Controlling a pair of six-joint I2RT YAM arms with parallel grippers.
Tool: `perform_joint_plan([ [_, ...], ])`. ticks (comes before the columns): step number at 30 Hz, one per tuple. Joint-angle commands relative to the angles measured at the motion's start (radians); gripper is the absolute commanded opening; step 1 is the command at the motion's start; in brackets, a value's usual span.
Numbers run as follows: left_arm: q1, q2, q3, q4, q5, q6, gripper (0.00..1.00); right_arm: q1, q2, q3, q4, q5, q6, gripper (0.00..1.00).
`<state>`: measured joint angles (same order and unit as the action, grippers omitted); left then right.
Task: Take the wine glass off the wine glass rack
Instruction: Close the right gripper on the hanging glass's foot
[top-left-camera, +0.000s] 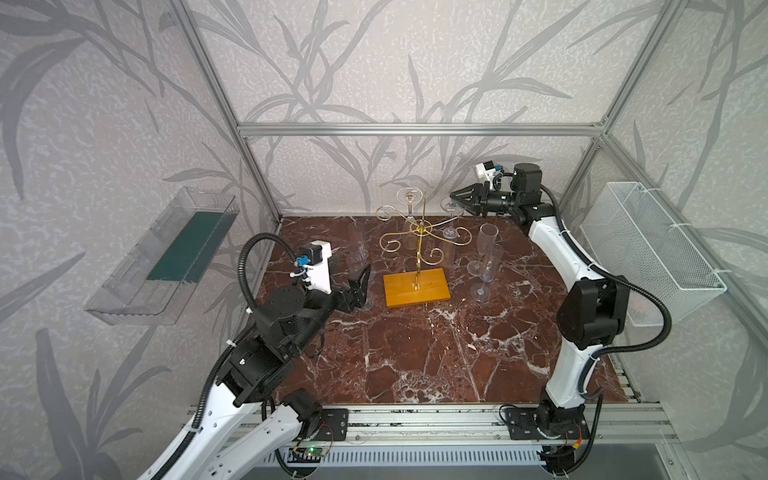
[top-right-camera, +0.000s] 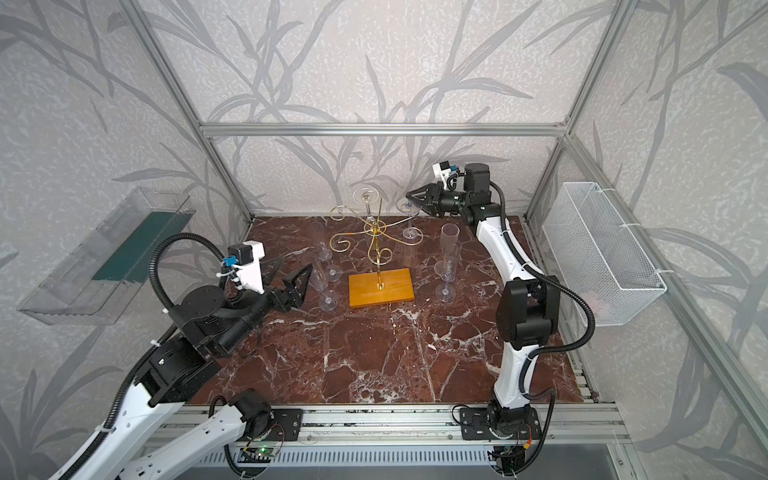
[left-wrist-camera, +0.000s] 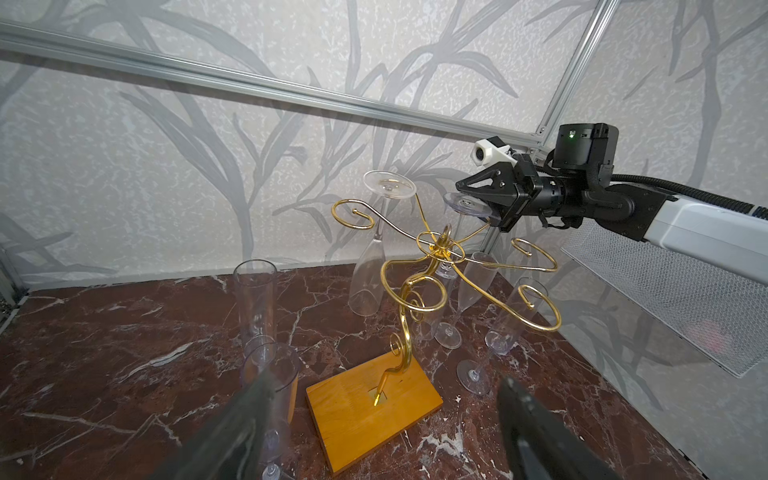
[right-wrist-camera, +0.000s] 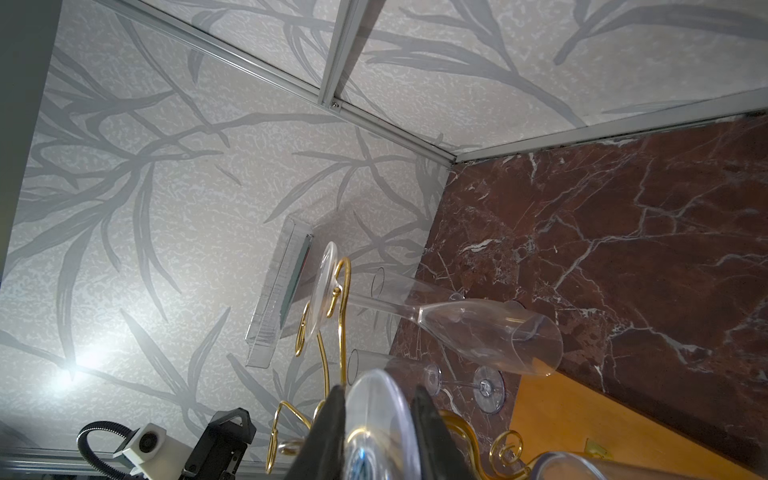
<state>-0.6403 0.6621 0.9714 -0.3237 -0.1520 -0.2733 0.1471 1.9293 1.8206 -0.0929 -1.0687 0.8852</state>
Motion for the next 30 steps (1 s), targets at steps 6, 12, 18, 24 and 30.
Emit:
perform_joint_plan([
  [6, 0.002, -0.026, -0.005, -0.025, -0.029, -0.023, 0.85, 0.004, -0.013, -0.001, 0.000, -0.027, -0.007, 0.22],
  [12, 0.002, -0.040, -0.006, -0.032, -0.036, -0.023, 0.85, 0.003, -0.019, -0.007, -0.002, -0.022, -0.006, 0.16],
  [18, 0.003, -0.050, -0.008, -0.041, -0.042, -0.024, 0.85, 0.003, -0.022, -0.014, 0.009, -0.019, 0.007, 0.08],
  [24, 0.003, -0.062, -0.005, -0.051, -0.043, -0.026, 0.85, 0.003, -0.024, -0.020, 0.026, -0.023, 0.030, 0.00],
  [30, 0.004, -0.075, -0.006, -0.058, -0.052, -0.032, 0.84, 0.003, -0.038, -0.052, 0.147, -0.028, 0.135, 0.00],
])
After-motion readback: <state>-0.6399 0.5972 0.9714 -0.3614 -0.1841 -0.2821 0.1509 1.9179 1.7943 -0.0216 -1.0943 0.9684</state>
